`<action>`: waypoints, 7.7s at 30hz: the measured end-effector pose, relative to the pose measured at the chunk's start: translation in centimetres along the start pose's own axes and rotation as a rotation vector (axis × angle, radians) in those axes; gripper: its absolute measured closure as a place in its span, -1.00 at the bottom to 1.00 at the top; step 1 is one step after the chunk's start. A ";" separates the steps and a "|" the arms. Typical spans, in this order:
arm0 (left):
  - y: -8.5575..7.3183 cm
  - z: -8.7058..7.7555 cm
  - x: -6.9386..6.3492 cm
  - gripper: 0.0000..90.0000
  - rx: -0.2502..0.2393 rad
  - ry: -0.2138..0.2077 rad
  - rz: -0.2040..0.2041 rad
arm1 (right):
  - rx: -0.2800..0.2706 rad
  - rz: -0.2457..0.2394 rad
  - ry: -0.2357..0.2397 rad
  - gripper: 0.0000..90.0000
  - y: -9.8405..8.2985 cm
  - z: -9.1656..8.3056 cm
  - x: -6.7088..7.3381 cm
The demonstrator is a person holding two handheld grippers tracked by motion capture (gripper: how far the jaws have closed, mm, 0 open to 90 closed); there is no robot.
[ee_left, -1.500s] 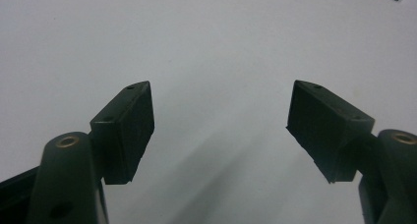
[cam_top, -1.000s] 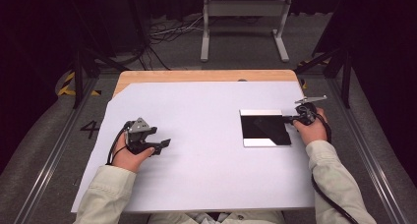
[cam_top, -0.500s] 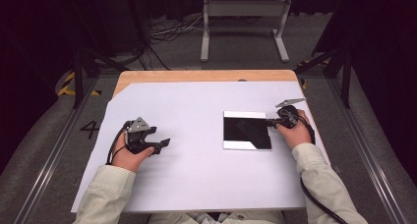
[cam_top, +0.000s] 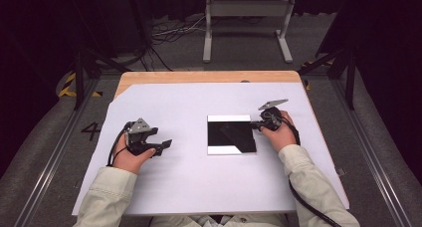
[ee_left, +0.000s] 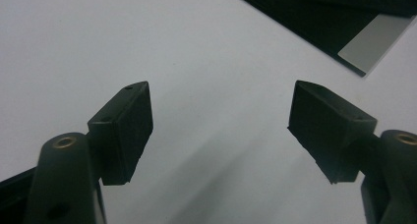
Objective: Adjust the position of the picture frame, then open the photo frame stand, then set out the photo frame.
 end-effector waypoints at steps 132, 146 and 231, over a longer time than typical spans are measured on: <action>-0.5 -1.1 1.0 -0.45 0.003 -0.008 -0.004 | 0.208 -0.265 0.144 1.00 -1.7 -6.4 8.1; -0.5 -1.1 0.9 -0.46 0.003 -0.007 -0.006 | 0.103 -0.235 0.150 1.00 -0.3 -7.1 8.3; -0.5 -0.1 0.5 -0.47 0.027 -0.028 -0.003 | -0.056 0.012 0.190 0.38 4.0 -9.9 7.2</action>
Point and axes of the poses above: each handheld gripper's, and its own axes: z roughly forward along the jaws, y roughly out of its top, x roughly to its left, the point moved 8 cm from there along z, roughly forward along the jaws, and after that the axes turned 3 degrees about -x, right-handed, at the moved point
